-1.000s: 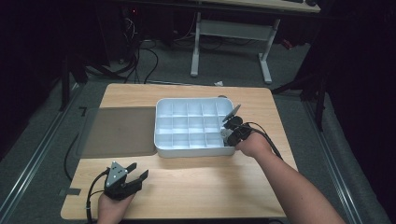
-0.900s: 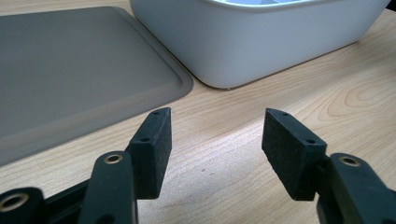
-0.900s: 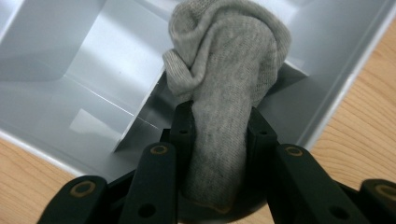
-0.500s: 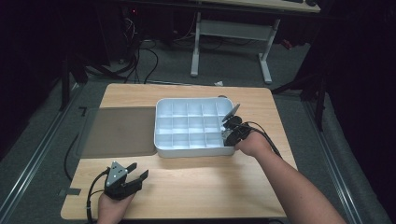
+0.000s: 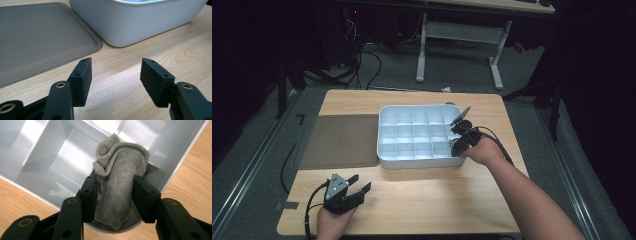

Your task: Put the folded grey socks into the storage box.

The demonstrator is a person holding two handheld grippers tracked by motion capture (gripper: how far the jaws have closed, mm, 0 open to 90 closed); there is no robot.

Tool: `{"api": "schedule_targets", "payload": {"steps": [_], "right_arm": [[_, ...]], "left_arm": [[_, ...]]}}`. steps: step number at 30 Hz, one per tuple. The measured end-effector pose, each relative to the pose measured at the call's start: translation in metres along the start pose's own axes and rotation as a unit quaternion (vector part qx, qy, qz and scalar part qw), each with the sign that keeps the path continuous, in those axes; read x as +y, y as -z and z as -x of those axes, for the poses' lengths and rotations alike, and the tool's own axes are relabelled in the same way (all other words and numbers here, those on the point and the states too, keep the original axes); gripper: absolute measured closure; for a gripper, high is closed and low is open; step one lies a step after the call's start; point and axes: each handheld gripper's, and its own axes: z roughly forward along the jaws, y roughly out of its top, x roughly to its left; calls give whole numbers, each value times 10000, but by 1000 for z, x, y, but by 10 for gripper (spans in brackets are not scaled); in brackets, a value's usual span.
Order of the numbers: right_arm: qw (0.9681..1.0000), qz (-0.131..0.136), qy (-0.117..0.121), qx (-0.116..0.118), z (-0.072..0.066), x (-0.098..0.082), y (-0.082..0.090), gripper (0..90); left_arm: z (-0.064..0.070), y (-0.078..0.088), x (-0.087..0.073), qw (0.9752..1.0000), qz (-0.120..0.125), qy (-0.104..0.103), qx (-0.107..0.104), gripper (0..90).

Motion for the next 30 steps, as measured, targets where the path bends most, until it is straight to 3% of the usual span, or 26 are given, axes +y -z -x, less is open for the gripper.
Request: {"api": "schedule_targets", "payload": {"steps": [7, 8, 12, 16, 18, 21, 24, 30], "right_arm": [[9999, -115, -12, -57, 1, 5, 13, 709], [9998, -191, -94, -56, 1, 5, 12, 735], [9993, -369, -59, -24, 0, 4, 2, 797], [9986, -531, 14, -36, -3, 3, -11, 813], [9982, -599, -80, -15, -4, 2, -17, 813], [9982, -605, -30, 44, -4, 2, -20, 797], [9984, -561, 8, 94, -2, 4, -12, 792], [9996, -262, -62, -30, 4, 13, 7, 900]], "left_arm": [[0, 0, 0, 10000, -3, -7, -9, 432], [0, 0, 0, 10000, -1, -6, -9, 432], [-1, 1, 0, 10000, -2, -4, -3, 432], [-1, 0, 0, 10000, -9, -3, -6, 432], [-1, 0, 0, 10000, -14, -2, -7, 432], [-1, 0, 0, 10000, -23, -4, -12, 432], [-1, -1, 0, 10000, -30, -2, -15, 432], [1, -2, 0, 10000, -50, -24, -35, 432]]}}
